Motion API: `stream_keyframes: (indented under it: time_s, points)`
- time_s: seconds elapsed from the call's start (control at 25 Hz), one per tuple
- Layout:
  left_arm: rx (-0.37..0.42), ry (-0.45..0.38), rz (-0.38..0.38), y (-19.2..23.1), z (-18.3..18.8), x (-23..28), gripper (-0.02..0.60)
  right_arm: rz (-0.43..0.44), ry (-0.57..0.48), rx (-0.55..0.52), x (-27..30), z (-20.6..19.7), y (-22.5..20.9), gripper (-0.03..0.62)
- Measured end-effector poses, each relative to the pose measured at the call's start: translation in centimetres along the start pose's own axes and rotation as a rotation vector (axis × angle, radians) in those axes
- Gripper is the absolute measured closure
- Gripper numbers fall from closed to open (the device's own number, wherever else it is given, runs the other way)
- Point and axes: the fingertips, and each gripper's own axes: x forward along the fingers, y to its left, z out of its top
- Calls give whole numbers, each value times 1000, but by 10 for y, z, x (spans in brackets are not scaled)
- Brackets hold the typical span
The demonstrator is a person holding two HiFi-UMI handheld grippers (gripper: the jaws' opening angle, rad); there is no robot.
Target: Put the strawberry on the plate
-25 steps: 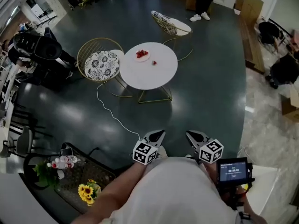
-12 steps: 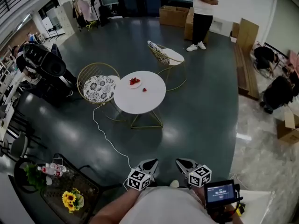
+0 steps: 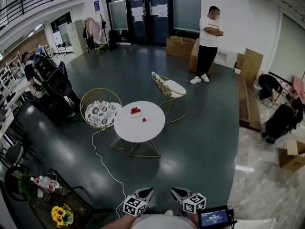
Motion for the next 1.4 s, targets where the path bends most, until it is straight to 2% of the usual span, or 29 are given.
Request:
stream_keyframes:
  time_s: [0.28,1.04,1.4]
  points:
    - [12,-29,2,-11,2,-4,574,-4,-11,-11,-10,-2,0,586]
    - [29,-11,21,-24,6,3,574,3,-27,10,-23,-2,-14,586]
    - [2,-7,38,-9,11,17,574,-6,-16,32,-16,3,-30,586]
